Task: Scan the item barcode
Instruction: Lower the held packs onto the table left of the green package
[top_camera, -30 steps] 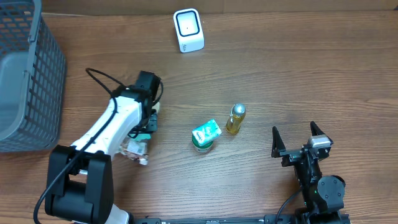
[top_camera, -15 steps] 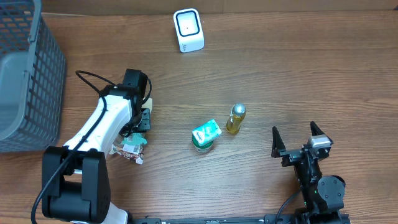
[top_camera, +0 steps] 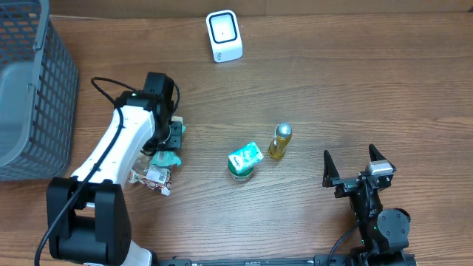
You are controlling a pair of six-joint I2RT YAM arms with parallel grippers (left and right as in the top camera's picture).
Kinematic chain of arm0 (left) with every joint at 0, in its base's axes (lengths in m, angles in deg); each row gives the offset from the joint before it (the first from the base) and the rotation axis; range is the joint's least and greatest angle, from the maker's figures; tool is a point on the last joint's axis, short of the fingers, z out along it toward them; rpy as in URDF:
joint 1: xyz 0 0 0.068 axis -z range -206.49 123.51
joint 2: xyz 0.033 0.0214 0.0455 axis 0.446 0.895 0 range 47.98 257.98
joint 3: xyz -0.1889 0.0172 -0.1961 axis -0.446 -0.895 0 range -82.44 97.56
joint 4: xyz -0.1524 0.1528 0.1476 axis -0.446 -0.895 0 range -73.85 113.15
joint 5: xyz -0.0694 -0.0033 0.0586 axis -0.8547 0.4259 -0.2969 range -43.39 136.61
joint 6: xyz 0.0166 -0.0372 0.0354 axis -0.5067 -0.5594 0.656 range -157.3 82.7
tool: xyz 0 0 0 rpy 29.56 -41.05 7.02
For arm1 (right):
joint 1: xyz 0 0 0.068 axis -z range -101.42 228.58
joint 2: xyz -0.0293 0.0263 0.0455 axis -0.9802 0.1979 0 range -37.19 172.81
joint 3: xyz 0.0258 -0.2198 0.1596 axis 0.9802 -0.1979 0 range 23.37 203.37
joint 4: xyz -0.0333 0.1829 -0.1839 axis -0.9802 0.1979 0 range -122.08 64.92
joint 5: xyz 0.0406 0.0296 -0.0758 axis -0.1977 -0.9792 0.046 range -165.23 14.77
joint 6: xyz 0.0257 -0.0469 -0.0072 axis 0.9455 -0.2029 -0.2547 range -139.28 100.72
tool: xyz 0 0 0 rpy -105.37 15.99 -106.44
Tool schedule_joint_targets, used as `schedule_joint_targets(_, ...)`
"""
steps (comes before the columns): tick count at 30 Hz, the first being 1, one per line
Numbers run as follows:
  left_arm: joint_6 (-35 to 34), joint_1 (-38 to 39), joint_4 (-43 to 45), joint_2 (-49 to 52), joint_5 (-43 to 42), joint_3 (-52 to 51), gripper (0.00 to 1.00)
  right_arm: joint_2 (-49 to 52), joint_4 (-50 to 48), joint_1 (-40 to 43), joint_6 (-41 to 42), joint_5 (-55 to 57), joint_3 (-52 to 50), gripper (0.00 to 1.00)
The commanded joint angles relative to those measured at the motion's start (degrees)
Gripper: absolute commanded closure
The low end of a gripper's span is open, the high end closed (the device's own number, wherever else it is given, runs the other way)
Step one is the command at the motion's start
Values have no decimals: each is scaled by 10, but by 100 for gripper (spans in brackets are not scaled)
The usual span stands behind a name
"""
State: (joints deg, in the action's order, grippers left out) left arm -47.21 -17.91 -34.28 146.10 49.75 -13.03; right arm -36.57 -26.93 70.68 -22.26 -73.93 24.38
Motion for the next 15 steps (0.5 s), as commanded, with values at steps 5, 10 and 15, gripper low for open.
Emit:
schedule_joint_targets(5, -11, 17, -3, -17, -76, -5, 73, -5, -3, 2, -1, -1, -6, 0)
schedule_joint_targets(10, -43, 40, 34, -17, -66, -54, 74, -5, -4, 2, -1, -1, -6, 0)
schedule_joint_targets(15, -58, 42, 75, -17, -54, -93, 71, -5, -4, 2, -1, -1, -6, 0)
